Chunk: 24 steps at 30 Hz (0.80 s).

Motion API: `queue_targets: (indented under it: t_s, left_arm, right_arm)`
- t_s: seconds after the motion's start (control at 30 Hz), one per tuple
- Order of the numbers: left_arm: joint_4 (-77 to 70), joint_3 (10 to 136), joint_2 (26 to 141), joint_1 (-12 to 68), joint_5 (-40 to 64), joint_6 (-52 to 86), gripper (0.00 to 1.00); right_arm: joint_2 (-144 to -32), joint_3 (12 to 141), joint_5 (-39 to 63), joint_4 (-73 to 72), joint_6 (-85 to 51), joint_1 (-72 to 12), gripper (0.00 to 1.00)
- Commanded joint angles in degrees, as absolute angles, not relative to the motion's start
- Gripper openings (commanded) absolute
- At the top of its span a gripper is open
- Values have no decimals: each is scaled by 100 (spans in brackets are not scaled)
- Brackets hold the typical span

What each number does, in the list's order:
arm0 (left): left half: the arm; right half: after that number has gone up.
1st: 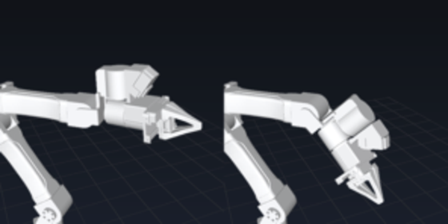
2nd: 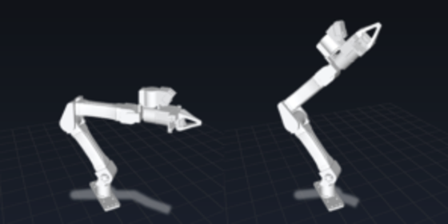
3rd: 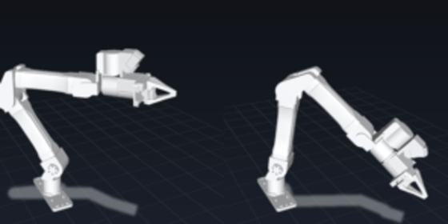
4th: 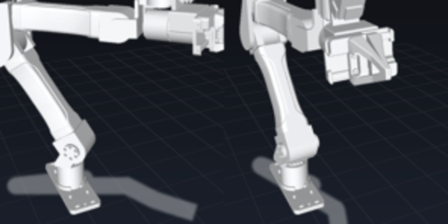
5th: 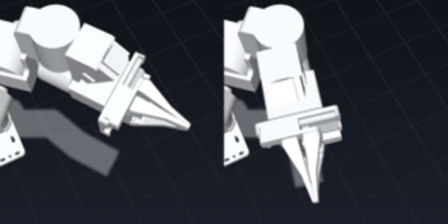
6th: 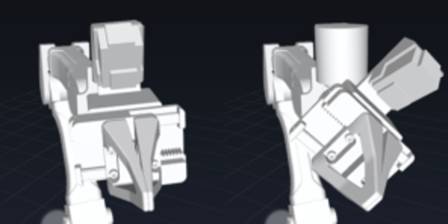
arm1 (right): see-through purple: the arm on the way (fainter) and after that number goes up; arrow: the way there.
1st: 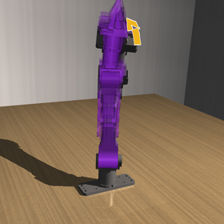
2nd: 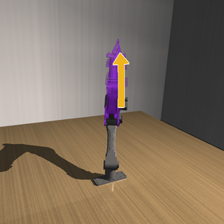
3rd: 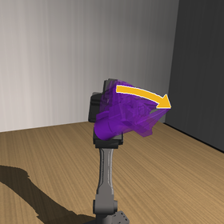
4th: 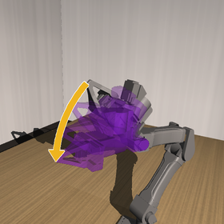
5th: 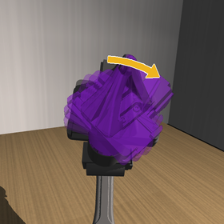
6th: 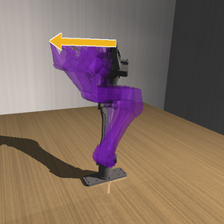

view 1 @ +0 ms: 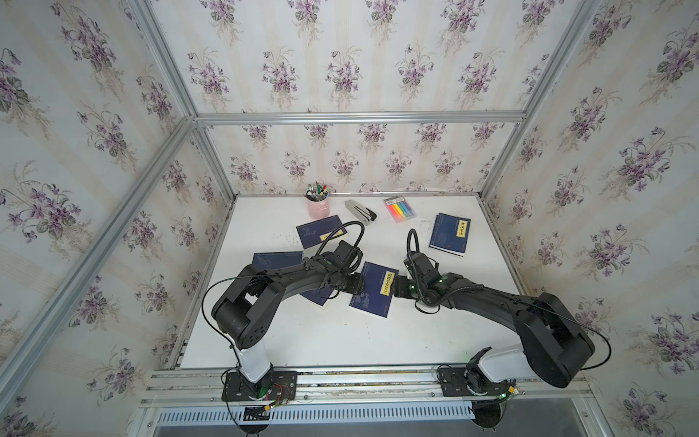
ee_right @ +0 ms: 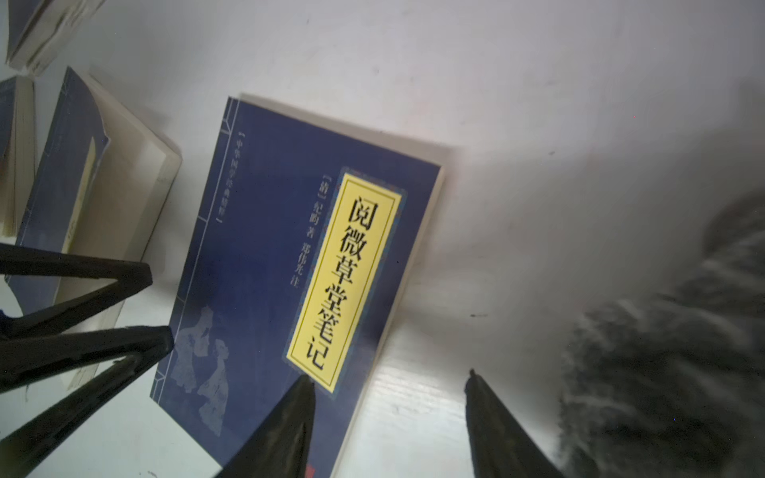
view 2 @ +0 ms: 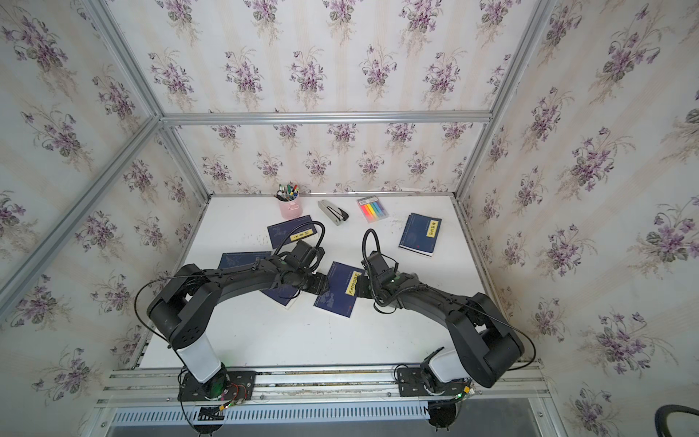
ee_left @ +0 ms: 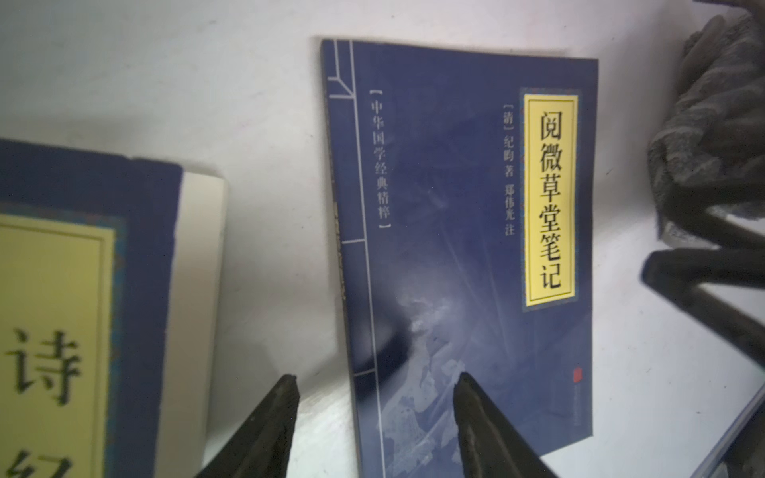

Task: Wipe the cover of the book
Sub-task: Pick up the book from the center of the board.

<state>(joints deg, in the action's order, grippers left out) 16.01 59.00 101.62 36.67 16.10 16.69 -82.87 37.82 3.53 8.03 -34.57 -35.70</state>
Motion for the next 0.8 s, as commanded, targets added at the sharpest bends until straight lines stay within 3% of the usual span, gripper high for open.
queue_targets:
  t_s: [0.0, 0.33, 0.5, 0.77]
  left_arm:
    - [1644, 5941, 10203, 3665, 1870, 1784, 62]
    - [1467, 5963, 10493, 3661, 2546, 2069, 62]
    - [1187, 5944, 10495, 3628, 2952, 2239, 57]
    - [-56, 5453, 10218, 3288, 3856, 3020, 52]
  right_arm:
    - [-8374, 3634, 905, 157, -3721, -3622, 57]
    - [-8856, 3410, 1198, -293, -3863, -3647, 45]
    - [-9240, 3386, 1276, -541, -3945, -3647, 36]
    - [-9327, 3213, 1161, -634, -3955, -3647, 31]
